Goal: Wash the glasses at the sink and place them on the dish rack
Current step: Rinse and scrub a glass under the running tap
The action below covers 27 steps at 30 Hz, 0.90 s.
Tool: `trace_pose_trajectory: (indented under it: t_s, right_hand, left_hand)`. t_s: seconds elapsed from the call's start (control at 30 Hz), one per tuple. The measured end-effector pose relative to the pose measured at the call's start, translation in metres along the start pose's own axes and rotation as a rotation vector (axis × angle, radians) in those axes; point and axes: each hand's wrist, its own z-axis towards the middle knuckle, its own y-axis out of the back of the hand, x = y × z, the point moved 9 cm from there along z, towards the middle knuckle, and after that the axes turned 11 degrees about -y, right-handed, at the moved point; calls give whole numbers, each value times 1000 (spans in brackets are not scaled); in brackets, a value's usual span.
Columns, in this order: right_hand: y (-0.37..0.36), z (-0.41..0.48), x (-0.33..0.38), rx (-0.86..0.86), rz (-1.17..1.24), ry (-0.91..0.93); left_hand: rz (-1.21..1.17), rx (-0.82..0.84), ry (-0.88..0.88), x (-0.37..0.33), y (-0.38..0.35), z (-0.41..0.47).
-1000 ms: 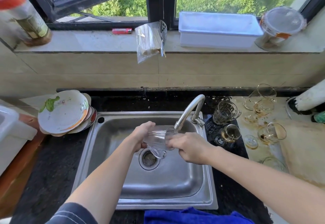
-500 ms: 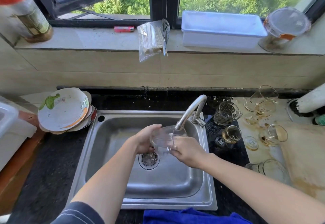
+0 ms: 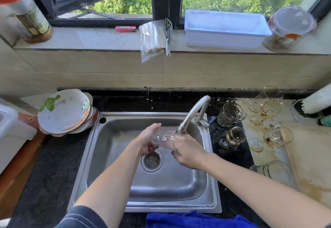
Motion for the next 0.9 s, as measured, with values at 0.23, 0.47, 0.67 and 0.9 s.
trace_pose_trajectory:
  t_s: [0.23, 0.47, 0.67, 0.9]
  right_hand:
    - [-2, 2, 6, -81, -167, 72]
    - [13, -17, 14, -168, -71, 280]
    - [18, -2, 6, -92, 410, -38]
    - [20, -15, 10, -31, 333, -7]
  left_hand:
    - [38, 62, 65, 3, -8, -8]
    - [126, 88, 136, 5, 7, -17]
    - [-205, 213, -77, -2, -11, -13]
    - [-237, -99, -164, -4, 15, -5]
